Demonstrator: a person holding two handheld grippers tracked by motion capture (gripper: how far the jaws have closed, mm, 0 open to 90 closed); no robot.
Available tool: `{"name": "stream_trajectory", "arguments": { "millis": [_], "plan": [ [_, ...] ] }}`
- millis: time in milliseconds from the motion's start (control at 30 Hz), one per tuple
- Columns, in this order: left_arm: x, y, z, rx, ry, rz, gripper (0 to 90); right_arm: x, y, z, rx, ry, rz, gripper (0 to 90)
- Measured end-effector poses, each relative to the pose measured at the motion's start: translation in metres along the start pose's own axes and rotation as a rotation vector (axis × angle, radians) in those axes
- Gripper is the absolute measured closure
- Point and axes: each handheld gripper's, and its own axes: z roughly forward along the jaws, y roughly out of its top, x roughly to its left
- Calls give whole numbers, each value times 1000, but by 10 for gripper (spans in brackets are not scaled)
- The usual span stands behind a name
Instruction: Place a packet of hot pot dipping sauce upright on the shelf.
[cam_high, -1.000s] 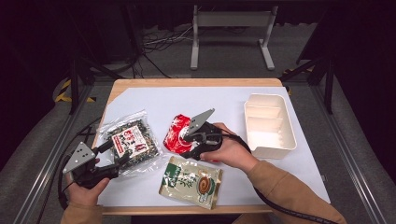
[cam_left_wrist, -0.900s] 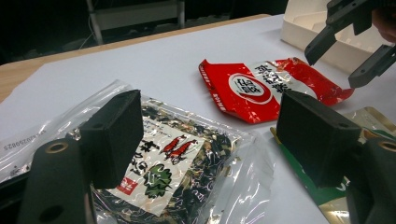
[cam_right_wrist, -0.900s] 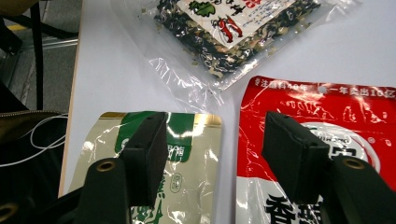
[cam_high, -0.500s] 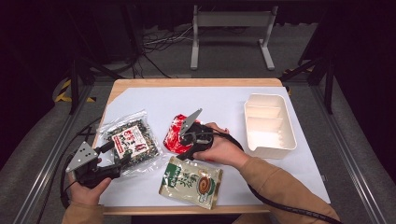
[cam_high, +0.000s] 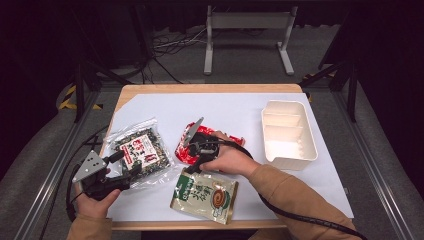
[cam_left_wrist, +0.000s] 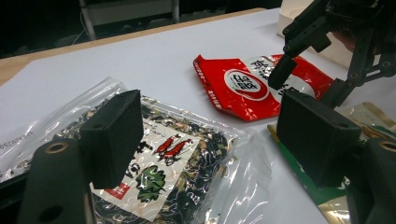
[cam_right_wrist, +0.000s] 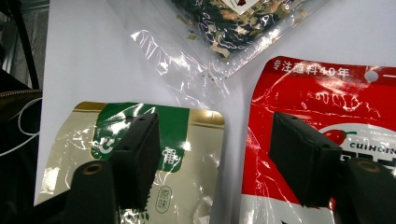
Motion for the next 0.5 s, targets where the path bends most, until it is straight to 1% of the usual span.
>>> {"name": "stream_trajectory", "arguments": {
  "millis": [33, 67, 133, 167, 267, 333, 367, 433, 500],
  "plan": [
    [0, 0, 0, 3, 4, 0, 237, -1, 1, 2, 7, 5, 7, 317],
    [0, 0, 0, 3, 3, 0, 237, -2, 2, 4, 7, 10, -2, 308],
    [0, -1, 1, 4, 2, -2, 237, -3, 2, 5, 9, 18, -5, 301],
    [0, -1, 1, 7, 1, 1, 237, -3, 3, 6, 21, 22, 2, 293],
    [-1, -1, 1, 8, 3, 0, 237, -3, 5, 11, 21, 38, -23, 277],
    [-1, -2, 0, 12, 5, 0, 237, -1, 6, 14, 41, 50, -12, 274],
    [-1, -2, 0, 12, 7, 0, 237, -1, 6, 17, 35, 57, -28, 274],
    [-1, -2, -1, 14, 8, 2, 237, 0, 7, 19, 48, 61, -29, 274],
    [-1, -2, -1, 15, 10, -2, 237, 0, 8, 22, 50, 70, -36, 272]
  ]
}}
